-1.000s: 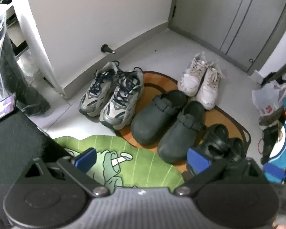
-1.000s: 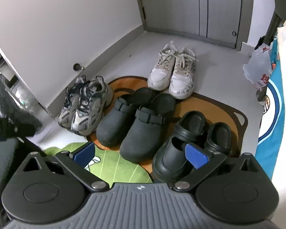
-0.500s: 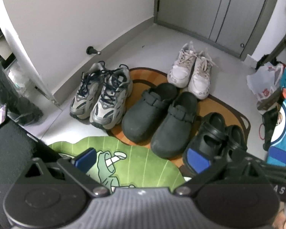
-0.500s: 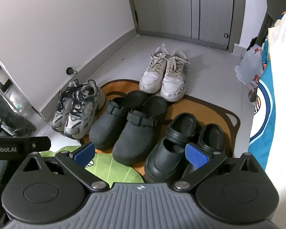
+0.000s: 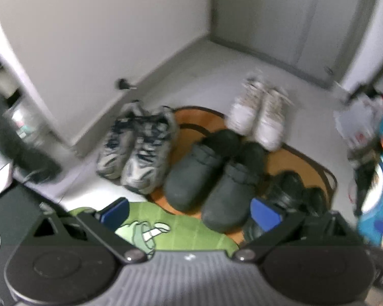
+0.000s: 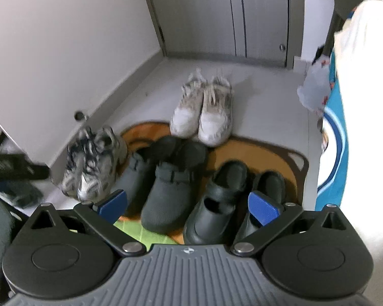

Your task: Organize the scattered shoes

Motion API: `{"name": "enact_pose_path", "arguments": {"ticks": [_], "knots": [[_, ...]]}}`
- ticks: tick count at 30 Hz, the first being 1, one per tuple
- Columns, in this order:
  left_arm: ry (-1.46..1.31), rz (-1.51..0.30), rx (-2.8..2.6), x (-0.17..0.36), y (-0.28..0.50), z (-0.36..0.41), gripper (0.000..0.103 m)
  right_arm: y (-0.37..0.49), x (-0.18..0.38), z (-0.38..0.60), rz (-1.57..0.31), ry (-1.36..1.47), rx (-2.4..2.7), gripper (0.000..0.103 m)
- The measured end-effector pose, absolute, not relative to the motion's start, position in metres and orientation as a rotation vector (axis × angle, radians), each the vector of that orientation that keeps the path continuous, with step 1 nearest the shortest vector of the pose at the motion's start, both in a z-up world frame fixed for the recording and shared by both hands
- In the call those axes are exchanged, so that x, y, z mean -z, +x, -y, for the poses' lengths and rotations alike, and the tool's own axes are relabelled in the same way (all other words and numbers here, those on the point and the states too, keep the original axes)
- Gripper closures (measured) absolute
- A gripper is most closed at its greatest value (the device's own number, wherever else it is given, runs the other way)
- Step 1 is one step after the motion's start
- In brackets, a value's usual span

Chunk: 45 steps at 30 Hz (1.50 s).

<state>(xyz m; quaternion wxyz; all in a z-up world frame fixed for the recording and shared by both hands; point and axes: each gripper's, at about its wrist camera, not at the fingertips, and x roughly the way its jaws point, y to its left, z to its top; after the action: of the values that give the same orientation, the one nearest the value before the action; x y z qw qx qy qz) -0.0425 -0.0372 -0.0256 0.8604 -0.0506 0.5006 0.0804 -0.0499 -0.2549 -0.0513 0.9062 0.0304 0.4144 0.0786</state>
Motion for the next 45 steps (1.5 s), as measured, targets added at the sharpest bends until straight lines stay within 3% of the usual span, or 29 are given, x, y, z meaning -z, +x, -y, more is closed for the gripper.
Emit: {"name": "enact_pose_path", "arguments": {"ticks": [7,16,21,27,38,41,45], "knots": [[-0.121,-1.096,-0.130,0.034,-0.017,0.036,0.000,-0.039,0.044,0.288,-0.916,0.232,-0.162,0.000],[-0.301,-1.205,-0.021,0.062,0.022,0.031,0.001,-0.038,0.054,0.302,-0.938,0.226,-0.154,0.000],[-0.328,-1.182,0.049,0.060,0.048,0.018,0.001,-0.037,0.056,0.288,-0.925,0.080,-0.141,0.000],[-0.331,-1.123,0.044,0.063,0.079,-0.030,0.001,-0.026,0.071,0.293,-0.947,0.173,-0.199,0.000],[-0.304,-0.890,0.127,0.029,0.086,-0.066,0.001,0.083,0.098,0.254,-0.838,0.088,-0.092,0.001],[-0.380,-0.907,0.115,0.030,0.096,-0.071,0.001,0.118,0.090,0.227,-0.862,0.020,-0.065,0.007],[-0.360,-0.911,0.087,0.042,0.106,-0.071,0.001,0.158,0.052,0.206,-0.902,0.000,-0.034,0.008]]}}
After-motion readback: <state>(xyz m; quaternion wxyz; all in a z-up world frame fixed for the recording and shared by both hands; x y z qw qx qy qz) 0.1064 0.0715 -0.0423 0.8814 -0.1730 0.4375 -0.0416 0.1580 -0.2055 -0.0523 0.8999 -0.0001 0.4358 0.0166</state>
